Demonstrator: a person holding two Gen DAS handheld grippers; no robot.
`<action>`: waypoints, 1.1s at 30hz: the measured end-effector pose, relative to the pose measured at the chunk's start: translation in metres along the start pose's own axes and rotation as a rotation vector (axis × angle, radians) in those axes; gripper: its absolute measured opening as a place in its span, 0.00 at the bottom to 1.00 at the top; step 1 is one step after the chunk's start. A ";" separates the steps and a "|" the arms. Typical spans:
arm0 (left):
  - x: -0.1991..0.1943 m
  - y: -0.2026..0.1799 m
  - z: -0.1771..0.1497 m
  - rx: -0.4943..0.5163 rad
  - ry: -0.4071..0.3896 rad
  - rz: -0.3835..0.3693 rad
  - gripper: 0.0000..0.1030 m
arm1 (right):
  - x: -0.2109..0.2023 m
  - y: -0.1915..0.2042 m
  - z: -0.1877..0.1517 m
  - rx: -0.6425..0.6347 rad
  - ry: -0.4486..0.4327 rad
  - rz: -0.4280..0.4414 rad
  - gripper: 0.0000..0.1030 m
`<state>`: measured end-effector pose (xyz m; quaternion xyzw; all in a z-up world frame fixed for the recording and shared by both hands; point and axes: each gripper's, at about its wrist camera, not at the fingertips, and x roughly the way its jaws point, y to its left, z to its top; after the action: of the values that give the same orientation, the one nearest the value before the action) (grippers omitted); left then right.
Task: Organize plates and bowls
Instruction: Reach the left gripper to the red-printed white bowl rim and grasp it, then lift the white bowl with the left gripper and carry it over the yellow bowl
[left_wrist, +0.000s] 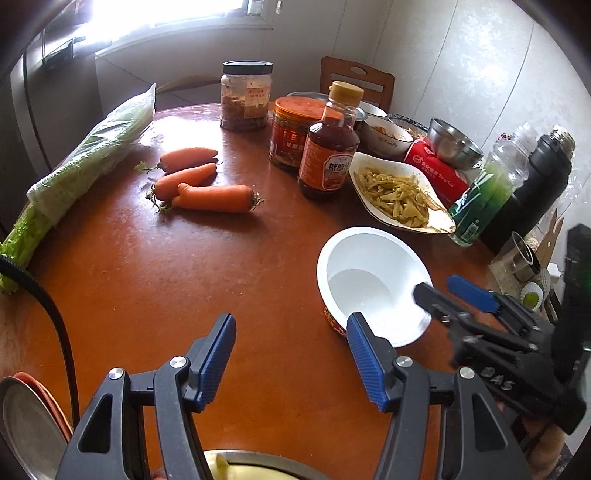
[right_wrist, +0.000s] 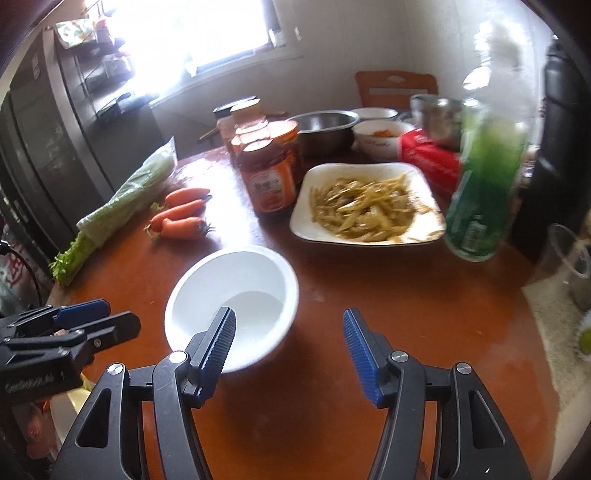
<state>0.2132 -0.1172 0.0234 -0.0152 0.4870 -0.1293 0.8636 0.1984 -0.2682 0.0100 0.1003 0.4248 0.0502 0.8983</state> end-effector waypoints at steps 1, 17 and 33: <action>0.002 0.001 0.001 0.000 0.004 0.002 0.60 | 0.007 0.002 0.002 -0.006 0.010 0.003 0.60; 0.015 0.023 0.006 -0.016 0.057 0.020 0.60 | 0.033 0.058 -0.014 -0.181 0.076 0.070 0.55; 0.032 0.036 0.000 -0.036 0.107 -0.013 0.52 | -0.002 0.057 -0.030 -0.067 0.035 0.122 0.56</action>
<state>0.2366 -0.0897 -0.0089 -0.0269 0.5344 -0.1270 0.8352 0.1736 -0.2086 0.0056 0.0948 0.4318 0.1209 0.8888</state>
